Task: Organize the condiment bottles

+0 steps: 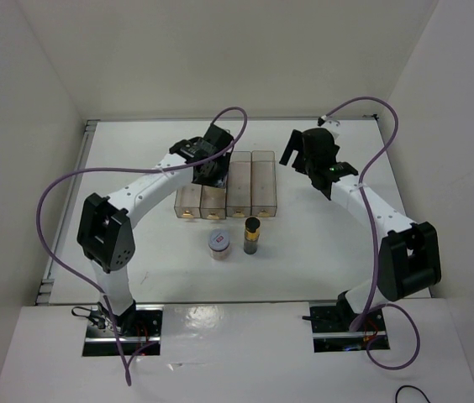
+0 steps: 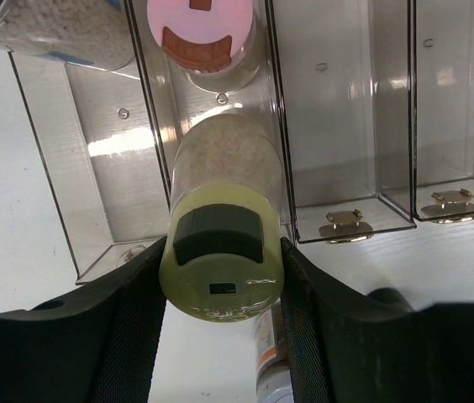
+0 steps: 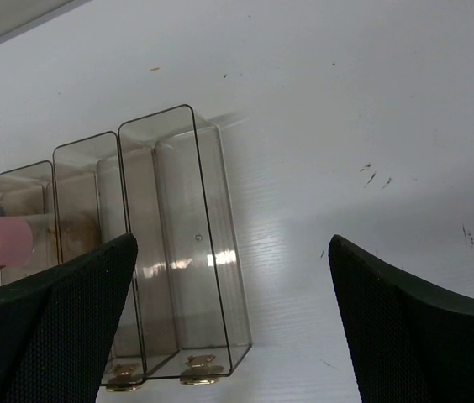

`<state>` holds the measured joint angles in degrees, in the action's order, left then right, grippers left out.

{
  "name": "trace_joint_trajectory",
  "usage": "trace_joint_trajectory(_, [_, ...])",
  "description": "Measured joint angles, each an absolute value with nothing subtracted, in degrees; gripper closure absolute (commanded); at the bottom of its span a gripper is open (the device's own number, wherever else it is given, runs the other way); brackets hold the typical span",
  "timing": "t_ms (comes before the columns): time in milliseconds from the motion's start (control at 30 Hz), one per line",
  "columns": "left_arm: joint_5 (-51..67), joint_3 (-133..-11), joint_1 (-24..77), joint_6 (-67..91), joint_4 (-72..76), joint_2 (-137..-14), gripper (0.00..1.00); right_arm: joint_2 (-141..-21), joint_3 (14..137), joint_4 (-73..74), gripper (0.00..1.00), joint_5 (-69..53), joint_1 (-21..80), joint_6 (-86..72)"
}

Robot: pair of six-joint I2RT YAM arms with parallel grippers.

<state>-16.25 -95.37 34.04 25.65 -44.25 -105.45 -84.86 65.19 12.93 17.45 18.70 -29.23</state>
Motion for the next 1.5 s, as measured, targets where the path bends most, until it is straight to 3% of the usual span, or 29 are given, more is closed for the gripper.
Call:
trace_joint_trajectory(367, [-15.16,-95.37,34.02,25.65,-43.44,-109.03,0.56,-82.76,65.21,12.97,0.01,15.16,18.7,-28.4])
trace_joint_trajectory(1100, [-15.29,-95.37,33.93,25.58,-43.44,-111.72,0.06,-76.55,64.45,10.15,0.01,1.8,19.64,-22.46])
trace_joint_trajectory(1267, [-16.14,-95.37,33.93,25.74,-44.29,-109.14,0.01,-72.84,64.14,9.91,0.01,0.6,25.15,-18.65])
trace_joint_trajectory(1500, [-19.55,-95.98,33.85,26.26,-44.91,-97.78,0.01,-68.14,64.01,11.35,0.01,1.58,33.63,-16.62])
